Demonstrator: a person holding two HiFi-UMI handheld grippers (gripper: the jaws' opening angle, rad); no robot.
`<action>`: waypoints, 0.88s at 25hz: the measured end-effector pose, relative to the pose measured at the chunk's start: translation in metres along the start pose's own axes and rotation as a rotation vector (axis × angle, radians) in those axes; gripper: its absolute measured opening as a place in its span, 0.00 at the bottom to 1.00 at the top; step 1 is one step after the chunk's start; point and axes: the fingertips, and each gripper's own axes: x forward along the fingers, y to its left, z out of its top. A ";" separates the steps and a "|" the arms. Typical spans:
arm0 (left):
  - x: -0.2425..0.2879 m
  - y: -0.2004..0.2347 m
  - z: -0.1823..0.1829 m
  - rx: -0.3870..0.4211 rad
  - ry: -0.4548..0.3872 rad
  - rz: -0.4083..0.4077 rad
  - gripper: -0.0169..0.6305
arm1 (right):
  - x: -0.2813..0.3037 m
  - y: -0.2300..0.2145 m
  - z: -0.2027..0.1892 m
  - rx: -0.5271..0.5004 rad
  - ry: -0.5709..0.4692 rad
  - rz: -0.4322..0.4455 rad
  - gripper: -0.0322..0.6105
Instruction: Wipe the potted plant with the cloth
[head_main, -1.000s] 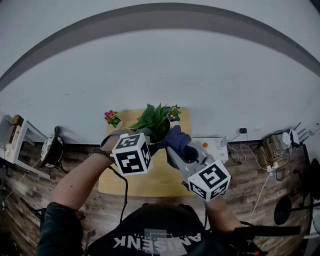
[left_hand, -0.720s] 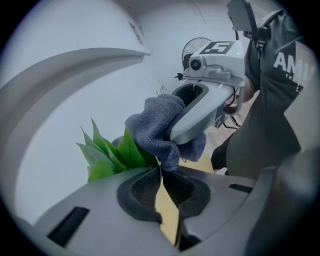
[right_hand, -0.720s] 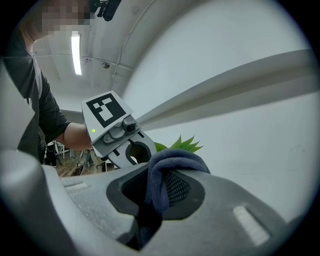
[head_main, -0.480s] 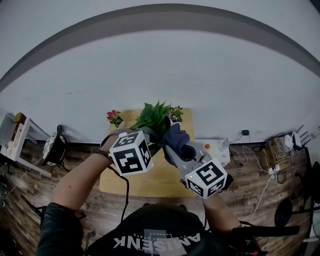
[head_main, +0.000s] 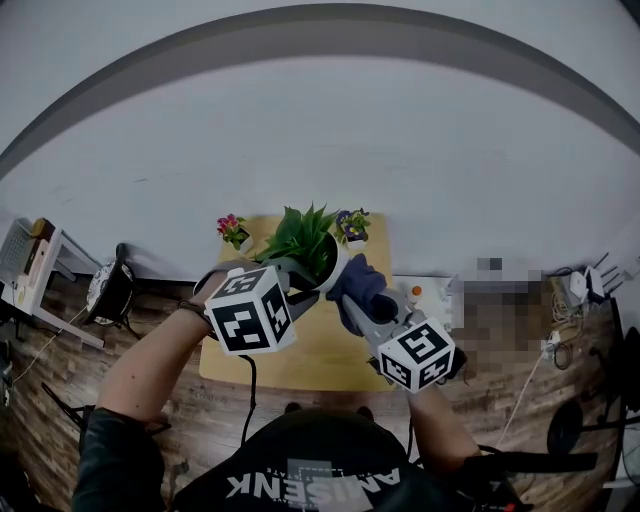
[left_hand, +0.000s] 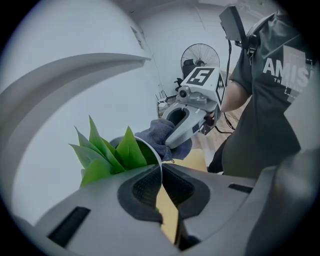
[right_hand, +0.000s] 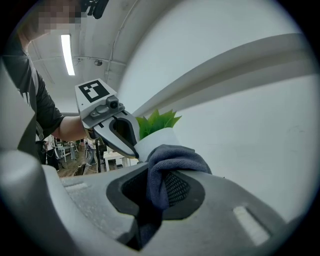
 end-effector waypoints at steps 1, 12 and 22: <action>-0.002 -0.002 -0.001 -0.002 -0.004 -0.001 0.04 | 0.000 -0.001 -0.003 0.006 0.008 -0.004 0.13; -0.007 -0.019 -0.011 0.005 -0.027 -0.020 0.04 | -0.005 -0.034 -0.041 0.094 0.084 -0.078 0.13; -0.007 -0.030 -0.023 0.036 -0.030 -0.050 0.04 | -0.013 0.004 0.038 0.006 -0.065 0.035 0.13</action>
